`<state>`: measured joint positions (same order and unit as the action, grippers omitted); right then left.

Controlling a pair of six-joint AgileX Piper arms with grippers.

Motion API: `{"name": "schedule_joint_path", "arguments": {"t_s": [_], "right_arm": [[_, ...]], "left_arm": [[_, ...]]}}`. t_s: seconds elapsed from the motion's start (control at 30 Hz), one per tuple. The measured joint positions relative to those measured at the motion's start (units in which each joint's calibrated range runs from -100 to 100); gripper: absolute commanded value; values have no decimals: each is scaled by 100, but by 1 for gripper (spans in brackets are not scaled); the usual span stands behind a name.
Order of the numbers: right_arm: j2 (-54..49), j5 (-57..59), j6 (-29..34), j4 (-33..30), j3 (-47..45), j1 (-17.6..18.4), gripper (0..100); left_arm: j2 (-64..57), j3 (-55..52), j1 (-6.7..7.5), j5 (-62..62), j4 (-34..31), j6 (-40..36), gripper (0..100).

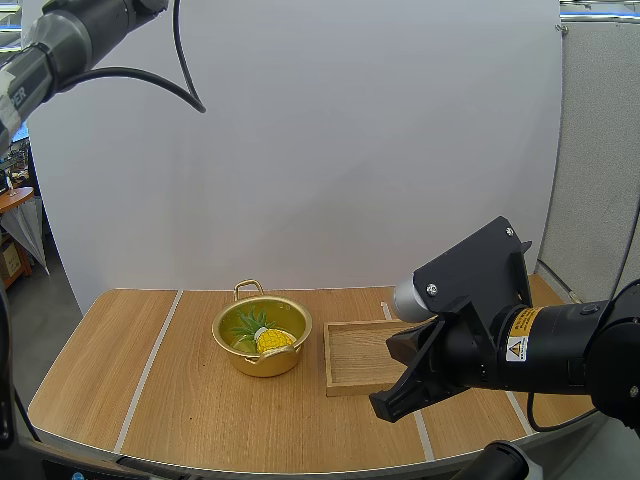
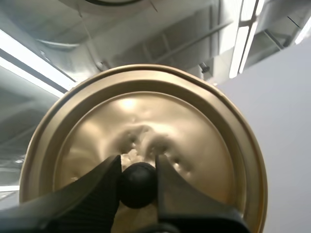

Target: Open the pot, put the pineapple inside, and close it

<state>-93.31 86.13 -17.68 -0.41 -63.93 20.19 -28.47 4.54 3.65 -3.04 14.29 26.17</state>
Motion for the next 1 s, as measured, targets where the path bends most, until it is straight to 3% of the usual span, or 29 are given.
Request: {"name": "schedule_joint_path", "arguments": {"t_s": [0.2, 0.57, 0.7, 1.0], "right_arm": [[0, 0, 0, 0, 0, 0, 0], [0, 0, 0, 0, 0, 0, 0], [0, 0, 0, 0, 0, 0, 0], [0, 0, 0, 0, 0, 0, 0]], "left_arm": [[-334, 0, 0, 3934, 0, 0, 0], [-537, 0, 0, 9263, 0, 0, 0], [-512, 0, 0, 10206, 0, 0, 0], [-191, -333, 0, 10304, 10, 0, 0]]}}
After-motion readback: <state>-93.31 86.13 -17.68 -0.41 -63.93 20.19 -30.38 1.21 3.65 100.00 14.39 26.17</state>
